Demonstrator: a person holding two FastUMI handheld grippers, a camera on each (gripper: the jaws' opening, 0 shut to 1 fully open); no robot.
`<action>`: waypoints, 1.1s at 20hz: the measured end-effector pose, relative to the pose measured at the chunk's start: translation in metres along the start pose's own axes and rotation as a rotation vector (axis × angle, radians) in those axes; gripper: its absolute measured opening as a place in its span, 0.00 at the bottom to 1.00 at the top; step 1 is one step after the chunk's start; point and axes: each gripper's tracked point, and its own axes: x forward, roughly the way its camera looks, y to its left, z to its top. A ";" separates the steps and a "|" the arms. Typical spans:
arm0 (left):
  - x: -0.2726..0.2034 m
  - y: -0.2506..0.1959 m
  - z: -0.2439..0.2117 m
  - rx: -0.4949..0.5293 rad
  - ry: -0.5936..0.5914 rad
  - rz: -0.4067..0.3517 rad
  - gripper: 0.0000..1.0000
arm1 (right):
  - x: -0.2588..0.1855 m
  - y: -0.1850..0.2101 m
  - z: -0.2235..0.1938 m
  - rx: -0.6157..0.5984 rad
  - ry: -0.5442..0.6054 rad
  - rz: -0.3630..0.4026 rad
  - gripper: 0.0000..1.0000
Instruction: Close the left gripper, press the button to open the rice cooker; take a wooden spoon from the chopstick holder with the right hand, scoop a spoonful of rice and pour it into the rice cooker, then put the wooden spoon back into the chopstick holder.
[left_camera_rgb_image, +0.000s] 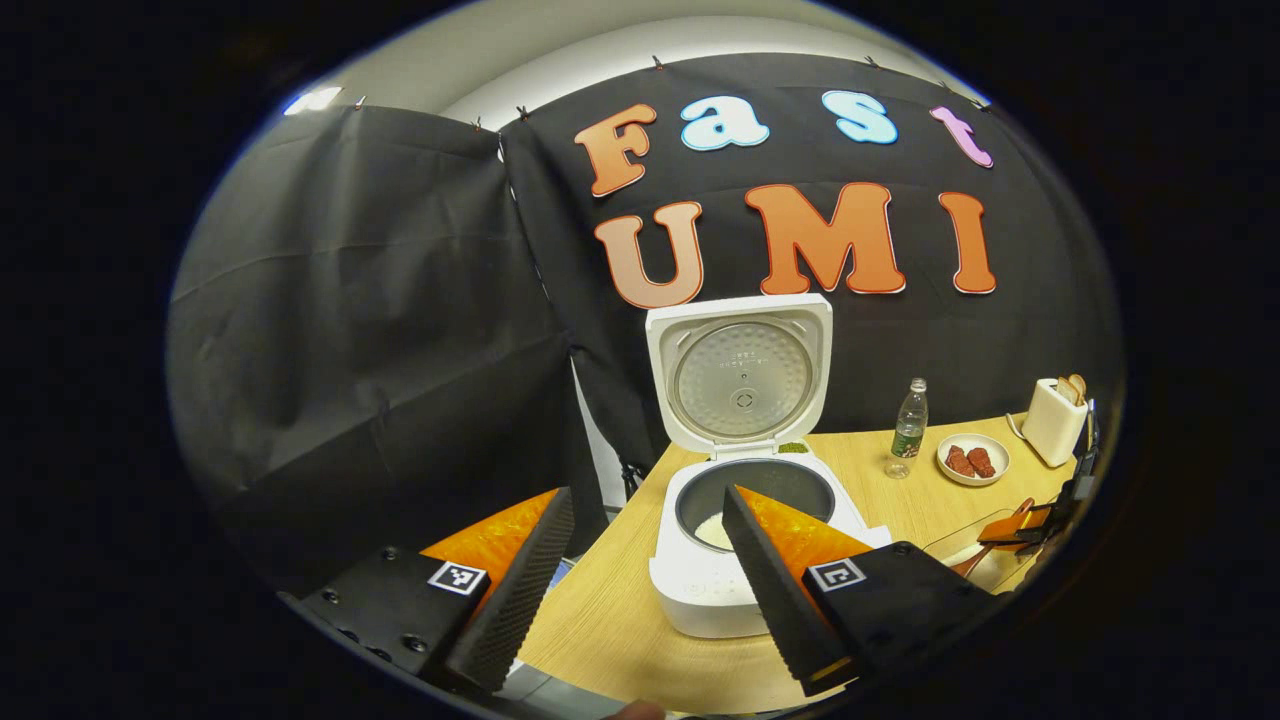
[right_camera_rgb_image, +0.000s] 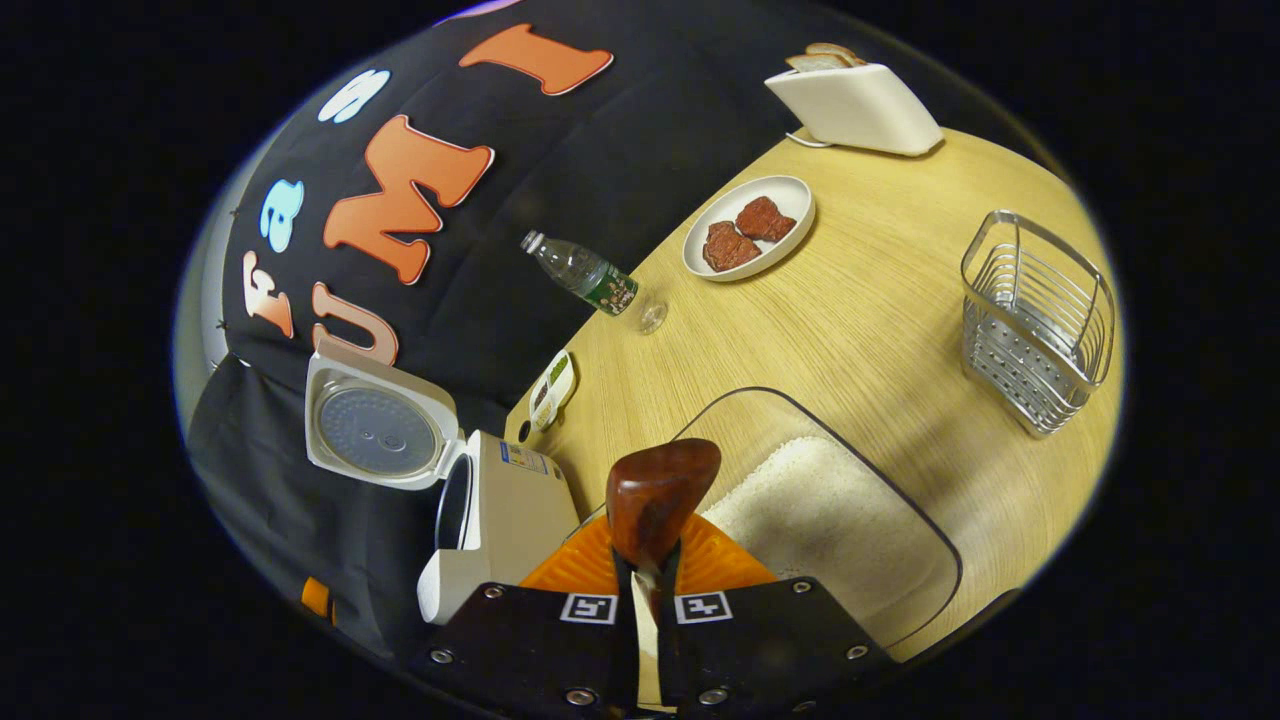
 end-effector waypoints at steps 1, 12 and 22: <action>-0.001 0.000 0.001 0.000 0.000 0.001 0.96 | 0.002 -0.001 -0.002 0.023 0.014 0.015 0.07; 0.003 -0.023 0.005 0.008 -0.002 -0.016 0.96 | -0.009 -0.007 0.024 0.282 0.042 0.178 0.07; 0.004 -0.046 0.019 -0.042 -0.048 -0.033 1.00 | -0.042 0.012 0.085 0.528 0.007 0.325 0.07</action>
